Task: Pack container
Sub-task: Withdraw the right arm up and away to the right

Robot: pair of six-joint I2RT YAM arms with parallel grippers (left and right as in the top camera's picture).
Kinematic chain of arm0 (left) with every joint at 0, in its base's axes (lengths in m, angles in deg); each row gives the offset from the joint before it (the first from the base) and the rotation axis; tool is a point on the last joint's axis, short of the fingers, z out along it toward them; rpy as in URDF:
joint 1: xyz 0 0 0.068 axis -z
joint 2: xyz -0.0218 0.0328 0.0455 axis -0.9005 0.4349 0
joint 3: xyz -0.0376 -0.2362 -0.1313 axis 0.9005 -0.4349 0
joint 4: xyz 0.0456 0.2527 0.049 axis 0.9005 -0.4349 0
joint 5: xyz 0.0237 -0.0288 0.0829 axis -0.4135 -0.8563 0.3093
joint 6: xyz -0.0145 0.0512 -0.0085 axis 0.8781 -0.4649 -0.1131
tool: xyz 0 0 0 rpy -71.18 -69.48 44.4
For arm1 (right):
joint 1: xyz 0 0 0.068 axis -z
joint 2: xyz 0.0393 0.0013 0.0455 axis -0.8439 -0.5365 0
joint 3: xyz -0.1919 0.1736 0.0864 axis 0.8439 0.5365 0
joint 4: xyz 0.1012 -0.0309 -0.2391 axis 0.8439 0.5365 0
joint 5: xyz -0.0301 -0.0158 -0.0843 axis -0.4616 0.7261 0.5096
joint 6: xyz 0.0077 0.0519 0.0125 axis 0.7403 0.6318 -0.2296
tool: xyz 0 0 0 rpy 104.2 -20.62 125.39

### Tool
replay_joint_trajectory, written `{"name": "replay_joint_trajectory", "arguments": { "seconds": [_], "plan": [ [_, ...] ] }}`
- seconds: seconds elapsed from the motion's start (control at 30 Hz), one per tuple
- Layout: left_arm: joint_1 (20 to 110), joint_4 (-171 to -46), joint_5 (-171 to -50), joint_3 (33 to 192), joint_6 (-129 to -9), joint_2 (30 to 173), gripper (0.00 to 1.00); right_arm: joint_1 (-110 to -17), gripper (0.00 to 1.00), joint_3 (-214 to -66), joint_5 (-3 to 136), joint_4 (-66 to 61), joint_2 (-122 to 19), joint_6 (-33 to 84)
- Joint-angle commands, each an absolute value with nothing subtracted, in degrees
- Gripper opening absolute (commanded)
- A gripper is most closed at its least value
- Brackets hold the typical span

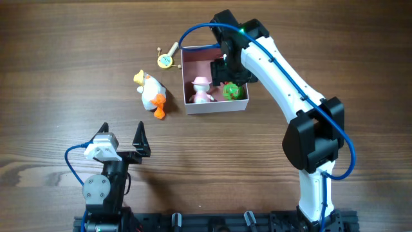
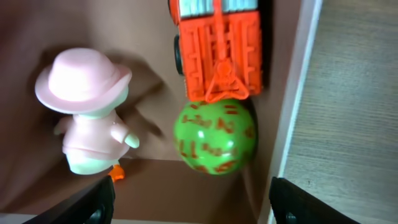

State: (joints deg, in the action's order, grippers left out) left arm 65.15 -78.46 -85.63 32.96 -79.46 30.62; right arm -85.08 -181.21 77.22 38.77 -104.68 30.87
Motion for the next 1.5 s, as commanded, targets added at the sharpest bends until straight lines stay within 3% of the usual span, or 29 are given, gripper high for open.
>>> {"name": "replay_joint_trajectory", "arguments": {
  "seconds": [0.0, 0.1, 0.27, 0.93, 1.47],
  "plan": [
    [64.7, -78.7, -86.5, 32.7, -78.9, 30.1, 1.0, -81.6, 0.82, -189.7, 80.0, 40.0, -104.3, 31.6],
    [64.7, -78.7, -86.5, 32.7, -78.9, 30.1, 1.0, -77.8, 0.84, -194.2, 81.4, 40.2, -103.1, 31.6],
    [64.7, -78.7, -86.5, 32.7, -78.9, 30.1, 1.0, -70.0, 1.0, -197.1, 82.1, 38.9, -102.6, 32.0],
    [64.7, -78.7, -86.5, 32.7, -79.0, 30.1, 1.0, -41.7, 1.0, -194.9, 86.9, 34.0, -106.2, 31.4],
    [64.7, -78.7, -84.8, 32.7, -79.4, 30.1, 1.0, -39.4, 1.0, -194.9, 82.2, 30.9, -111.6, 31.5]
  ]
}}
